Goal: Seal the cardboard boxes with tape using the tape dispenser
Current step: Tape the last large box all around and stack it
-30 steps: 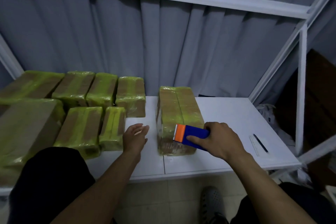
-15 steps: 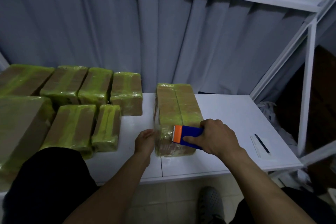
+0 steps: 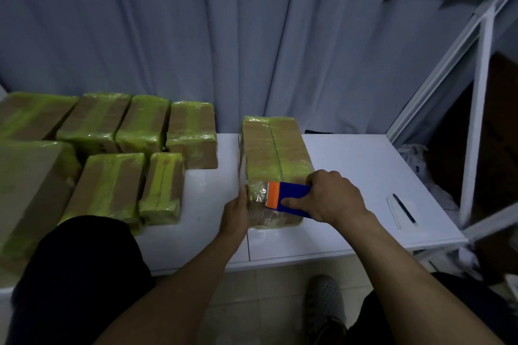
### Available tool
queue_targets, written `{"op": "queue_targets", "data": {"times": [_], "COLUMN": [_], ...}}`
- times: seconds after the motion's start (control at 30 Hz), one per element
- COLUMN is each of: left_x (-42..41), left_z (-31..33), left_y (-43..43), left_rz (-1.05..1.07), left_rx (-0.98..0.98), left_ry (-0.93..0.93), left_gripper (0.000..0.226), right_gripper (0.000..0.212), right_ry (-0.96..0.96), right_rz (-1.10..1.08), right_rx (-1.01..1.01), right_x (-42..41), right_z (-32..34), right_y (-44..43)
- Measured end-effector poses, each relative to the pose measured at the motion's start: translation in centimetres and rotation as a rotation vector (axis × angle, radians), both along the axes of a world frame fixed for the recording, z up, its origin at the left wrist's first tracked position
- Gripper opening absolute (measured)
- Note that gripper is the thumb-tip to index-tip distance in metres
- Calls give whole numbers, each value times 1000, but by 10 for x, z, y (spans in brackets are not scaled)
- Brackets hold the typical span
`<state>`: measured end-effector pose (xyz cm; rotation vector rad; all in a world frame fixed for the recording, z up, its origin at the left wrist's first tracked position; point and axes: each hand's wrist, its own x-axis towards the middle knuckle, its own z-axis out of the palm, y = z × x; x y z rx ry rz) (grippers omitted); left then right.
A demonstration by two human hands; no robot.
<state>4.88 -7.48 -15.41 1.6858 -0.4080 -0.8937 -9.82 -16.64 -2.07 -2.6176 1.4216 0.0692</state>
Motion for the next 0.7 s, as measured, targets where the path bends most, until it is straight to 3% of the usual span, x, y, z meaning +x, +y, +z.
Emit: {"op": "queue_targets", "data": {"times": [0.17, 0.27, 0.4, 0.47, 0.7], "left_x": [11, 15, 19, 28, 59], "left_z": [2, 4, 4, 9, 23], "left_y": [3, 3, 9, 11, 13], "left_rz": [-124, -173, -359, -347, -524], "left_rx": [-96, -182, -138, -158, -153], "left_ry": [-9, -46, -354, -464, -1265], "left_gripper": [46, 51, 52, 52, 30], "right_gripper": [70, 70, 69, 69, 65], "right_ry": [-24, -33, -6, 12, -4], "right_rz": [-4, 1, 15, 36, 57], "right_rx": [18, 25, 39, 13, -25], "right_x": [-6, -7, -10, -12, -19], "right_z": [-2, -4, -5, -5, -9], "right_y": [2, 3, 2, 3, -4]}}
